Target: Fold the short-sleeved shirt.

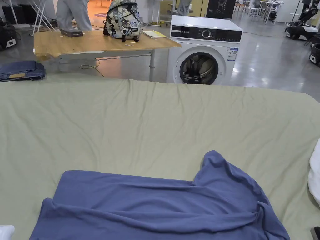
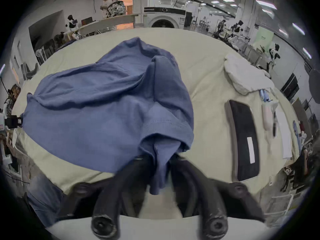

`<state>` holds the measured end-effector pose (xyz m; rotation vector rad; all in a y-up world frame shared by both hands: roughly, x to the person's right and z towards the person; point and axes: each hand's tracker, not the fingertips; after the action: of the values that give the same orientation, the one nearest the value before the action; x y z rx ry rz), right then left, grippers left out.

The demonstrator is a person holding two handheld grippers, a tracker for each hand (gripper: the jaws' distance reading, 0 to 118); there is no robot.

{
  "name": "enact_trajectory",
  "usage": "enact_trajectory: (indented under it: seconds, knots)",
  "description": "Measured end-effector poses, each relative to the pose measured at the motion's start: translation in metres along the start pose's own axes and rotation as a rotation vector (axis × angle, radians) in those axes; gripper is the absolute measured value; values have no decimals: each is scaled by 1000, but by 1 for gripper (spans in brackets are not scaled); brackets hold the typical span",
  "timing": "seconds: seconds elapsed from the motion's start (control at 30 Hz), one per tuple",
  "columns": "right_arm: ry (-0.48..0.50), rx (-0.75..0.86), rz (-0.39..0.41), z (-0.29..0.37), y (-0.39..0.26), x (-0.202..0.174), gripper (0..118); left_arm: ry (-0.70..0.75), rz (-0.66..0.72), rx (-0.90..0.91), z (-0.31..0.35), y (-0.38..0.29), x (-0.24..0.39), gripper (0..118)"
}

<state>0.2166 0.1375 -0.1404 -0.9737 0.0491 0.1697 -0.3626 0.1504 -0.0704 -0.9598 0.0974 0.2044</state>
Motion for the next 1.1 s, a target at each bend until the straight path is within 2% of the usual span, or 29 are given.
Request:
enact_trajectory:
  seconds: [0.03,0.07,0.1,0.13,0.27,0.37,0.4,0.43,0.47,0.5,0.53,0.57,0.6,0.77,0.87,1.1]
  knots:
    - [-22,20,9,5,3,-1,69,3,1,12,4,1,1,28]
    - [-32,59,11,12,8,-1,70,14,1,35,8,5,3,46]
    - [-45,98,22,21,16,-2,70,25,4,68,11,10,6,59]
    - [-50,122,27,27,23,-4,70,22,8,86,14,14,8,63]
    - [-32,288,15,48,55,-19,70,-40,27,184,21,39,18,63]
    - [23,433,-13,54,76,-39,69,1,-26,284,22,56,34,63]
    - [47,474,-25,54,81,-45,65,-2,-37,309,21,62,37,63]
    - [63,503,-33,54,86,-51,51,-13,-44,332,20,65,40,63]
    - [50,526,-35,52,91,-60,33,-17,-39,355,20,71,44,61]
    - [56,550,-39,51,97,-68,17,-21,-31,393,21,76,46,51]
    - [60,570,-43,49,100,-75,7,-21,-26,422,21,80,49,26]
    - [76,587,-54,48,104,-81,5,-1,-18,423,20,85,52,6]
    - [79,586,-62,46,107,-86,0,17,-13,435,19,90,53,0]
    - [92,601,-87,35,120,-105,0,25,-3,435,7,120,50,0]
    - [95,595,-73,31,124,-113,0,40,-8,417,-5,145,38,0]
    - [108,554,-62,17,128,-115,0,-29,32,152,-64,208,-4,0]
